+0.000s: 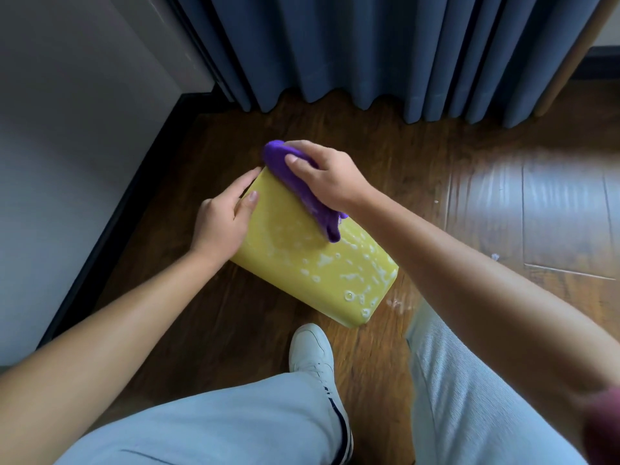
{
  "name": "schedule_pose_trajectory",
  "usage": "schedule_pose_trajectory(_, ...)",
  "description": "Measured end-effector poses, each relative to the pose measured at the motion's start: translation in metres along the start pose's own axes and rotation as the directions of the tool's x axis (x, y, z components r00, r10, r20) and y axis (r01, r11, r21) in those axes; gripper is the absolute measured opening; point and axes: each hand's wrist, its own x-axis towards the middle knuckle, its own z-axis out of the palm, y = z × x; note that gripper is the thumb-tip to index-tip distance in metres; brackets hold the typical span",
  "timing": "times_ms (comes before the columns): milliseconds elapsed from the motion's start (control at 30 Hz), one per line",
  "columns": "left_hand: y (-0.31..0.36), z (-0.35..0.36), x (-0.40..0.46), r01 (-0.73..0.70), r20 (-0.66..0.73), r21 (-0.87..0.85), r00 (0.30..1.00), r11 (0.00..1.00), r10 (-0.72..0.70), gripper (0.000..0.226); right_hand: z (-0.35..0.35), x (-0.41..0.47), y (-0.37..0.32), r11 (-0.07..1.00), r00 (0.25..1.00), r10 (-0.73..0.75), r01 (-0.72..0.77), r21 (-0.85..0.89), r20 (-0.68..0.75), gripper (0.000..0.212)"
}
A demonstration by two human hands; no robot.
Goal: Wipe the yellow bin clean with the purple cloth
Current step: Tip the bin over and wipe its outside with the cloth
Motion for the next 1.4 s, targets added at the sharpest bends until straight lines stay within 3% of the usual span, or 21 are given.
schedule_pose_trajectory(233, -0.014, -0.003, -0.017, 0.029, -0.085, -0.021, 0.996, 0.999, -0.030, 0.042, 0.016, -0.016, 0.012, 1.000, 0.997, -0.003, 0.004, -0.017, 0.073, 0.036)
schedule_pose_trajectory(467, -0.024, -0.006, -0.019, 0.104, -0.107, -0.031, 0.989, 0.994, -0.106, 0.043, 0.001, -0.046, 0.056, 0.961, 0.958, 0.276, -0.276, -0.003, 0.072, 0.038)
schedule_pose_trajectory(600, -0.033, -0.009, -0.010, 0.211, -0.037, -0.029, 0.976, 0.977, -0.212, 0.042, 0.002, -0.066, 0.089, 0.900, 0.897, 0.431, -0.435, 0.018, 0.095, 0.033)
schedule_pose_trajectory(767, -0.041, 0.001, -0.005, 0.349, 0.033, -0.013, 0.937, 0.937, -0.349, 0.038, 0.010, -0.078, 0.109, 0.851, 0.844, 0.525, -0.519, -0.077, 0.111, 0.032)
schedule_pose_trajectory(900, -0.036, 0.003, 0.003, 0.340, 0.028, 0.017, 0.940, 0.940, -0.340, 0.036, 0.000, -0.074, 0.114, 0.823, 0.810, 0.569, -0.559, -0.105, 0.146, 0.035)
schedule_pose_trajectory(1100, -0.042, -0.008, 0.000, 0.366, -0.001, 0.027, 0.931, 0.930, -0.366, 0.037, -0.005, -0.077, 0.128, 0.767, 0.760, 0.624, -0.551, -0.329, 0.181, 0.025)
schedule_pose_trajectory(1200, -0.039, -0.016, 0.001, 0.374, -0.036, 0.008, 0.927, 0.927, -0.374, 0.036, -0.009, -0.080, 0.131, 0.732, 0.773, 0.629, -0.555, -0.394, 0.080, 0.017)
schedule_pose_trajectory(1267, -0.035, -0.019, 0.003, 0.375, -0.053, -0.010, 0.926, 0.927, -0.375, 0.037, -0.013, -0.081, 0.124, 0.744, 0.806, 0.590, -0.570, -0.348, -0.058, 0.025)
schedule_pose_trajectory(1333, -0.028, -0.022, 0.005, 0.354, -0.070, -0.019, 0.932, 0.935, -0.355, 0.037, -0.015, -0.077, 0.113, 0.816, 0.859, 0.465, -0.510, -0.273, -0.217, 0.035)
schedule_pose_trajectory(1400, -0.019, -0.022, 0.009, 0.298, -0.087, -0.011, 0.951, 0.955, -0.298, 0.037, -0.017, -0.067, 0.096, 0.915, 0.905, 0.324, -0.374, -0.151, -0.276, 0.039)
